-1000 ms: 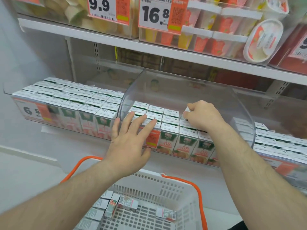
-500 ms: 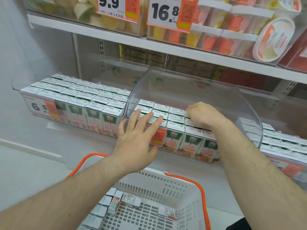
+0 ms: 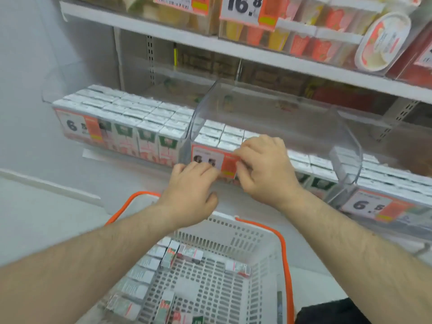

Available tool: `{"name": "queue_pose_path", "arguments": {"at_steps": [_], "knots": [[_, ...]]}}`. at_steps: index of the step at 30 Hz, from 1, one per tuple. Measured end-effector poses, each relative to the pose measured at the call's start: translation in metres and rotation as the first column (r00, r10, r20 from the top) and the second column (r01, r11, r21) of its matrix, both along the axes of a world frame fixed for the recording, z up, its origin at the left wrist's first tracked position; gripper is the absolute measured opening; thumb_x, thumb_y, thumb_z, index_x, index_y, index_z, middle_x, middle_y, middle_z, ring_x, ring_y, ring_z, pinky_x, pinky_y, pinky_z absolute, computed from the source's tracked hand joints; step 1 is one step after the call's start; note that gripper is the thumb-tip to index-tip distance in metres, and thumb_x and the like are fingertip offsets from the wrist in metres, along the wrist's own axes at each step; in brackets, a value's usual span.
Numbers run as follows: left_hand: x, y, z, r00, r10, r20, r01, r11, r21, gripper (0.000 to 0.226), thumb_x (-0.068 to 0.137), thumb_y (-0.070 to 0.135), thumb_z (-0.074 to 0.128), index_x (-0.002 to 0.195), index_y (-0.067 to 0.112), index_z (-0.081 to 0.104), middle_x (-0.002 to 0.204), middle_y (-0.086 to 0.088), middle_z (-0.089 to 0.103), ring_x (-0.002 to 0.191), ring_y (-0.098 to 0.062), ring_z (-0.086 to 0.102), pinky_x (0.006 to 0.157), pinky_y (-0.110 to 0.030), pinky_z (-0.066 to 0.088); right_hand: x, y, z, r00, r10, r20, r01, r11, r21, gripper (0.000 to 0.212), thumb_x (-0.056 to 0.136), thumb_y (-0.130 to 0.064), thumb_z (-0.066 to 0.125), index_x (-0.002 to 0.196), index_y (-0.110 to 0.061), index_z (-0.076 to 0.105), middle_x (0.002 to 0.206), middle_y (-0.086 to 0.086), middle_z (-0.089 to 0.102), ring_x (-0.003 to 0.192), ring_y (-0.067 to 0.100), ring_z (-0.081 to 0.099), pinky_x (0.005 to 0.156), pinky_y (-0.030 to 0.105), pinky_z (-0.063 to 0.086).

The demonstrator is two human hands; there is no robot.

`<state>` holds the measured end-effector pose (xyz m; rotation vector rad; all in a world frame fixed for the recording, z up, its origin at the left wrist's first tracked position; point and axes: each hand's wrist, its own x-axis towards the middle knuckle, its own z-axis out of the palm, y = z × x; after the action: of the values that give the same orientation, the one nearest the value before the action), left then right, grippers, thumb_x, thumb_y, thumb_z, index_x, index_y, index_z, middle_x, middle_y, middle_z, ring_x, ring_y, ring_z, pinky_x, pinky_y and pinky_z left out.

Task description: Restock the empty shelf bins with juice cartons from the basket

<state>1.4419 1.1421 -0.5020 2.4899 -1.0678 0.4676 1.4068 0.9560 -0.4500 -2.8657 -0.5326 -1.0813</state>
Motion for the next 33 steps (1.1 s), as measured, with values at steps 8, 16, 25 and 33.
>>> {"name": "queue_pose_path", "arguments": {"at_steps": [8,16,25,33], "knots": [[-0.014,0.044,-0.074,0.816,0.122,-0.565,0.171,0.882,0.438,0.035,0.092,0.023,0.055,0.127,0.023,0.056,0.133,0.001,0.052,0.116,-0.019,0.052,0.098,-0.034,0.042,-0.037,0.032,-0.127,0.640,0.036,-0.768,0.001,0.999,0.048,0.026,0.087,-0.019,0.047,0.090,-0.014,0.072,0.092,0.004,0.069,0.085,0.026,0.062,0.075,0.040,0.051],[-0.014,0.055,-0.172,0.526,0.446,-0.724,0.007,0.849,0.528,0.026,0.093,0.019,0.049,0.115,0.012,0.060,0.115,-0.009,0.063,0.098,-0.024,0.061,0.082,-0.035,0.052,-0.063,0.040,-0.254,0.151,-0.072,-0.986,0.354,0.935,-0.014,0.020,0.087,-0.014,0.049,0.094,-0.017,0.067,0.100,0.004,0.068,0.089,0.022,0.062,0.082,0.039,0.056],[-0.046,0.040,-0.284,0.180,0.629,-0.756,-0.122,0.777,0.618,0.055,0.088,0.038,0.058,0.135,0.012,0.042,0.122,-0.008,0.053,0.100,-0.025,0.060,0.077,-0.037,0.053,-0.091,0.072,-0.343,-0.123,-0.097,-0.988,0.201,0.972,-0.121,0.055,0.084,-0.024,0.063,0.135,-0.015,0.044,0.129,0.008,0.053,0.108,0.026,0.057,0.085,0.036,0.053],[-0.047,0.037,-0.319,0.122,0.711,-0.693,-0.148,0.703,0.695,0.063,0.079,0.037,0.074,0.129,0.014,0.043,0.113,-0.005,0.058,0.102,-0.024,0.060,0.081,-0.035,0.054,-0.111,0.078,-0.371,0.048,-0.184,-0.982,0.108,0.978,-0.178,0.058,0.082,-0.037,0.071,0.131,-0.016,0.047,0.128,0.009,0.051,0.113,0.028,0.052,0.094,0.040,0.043]]}}
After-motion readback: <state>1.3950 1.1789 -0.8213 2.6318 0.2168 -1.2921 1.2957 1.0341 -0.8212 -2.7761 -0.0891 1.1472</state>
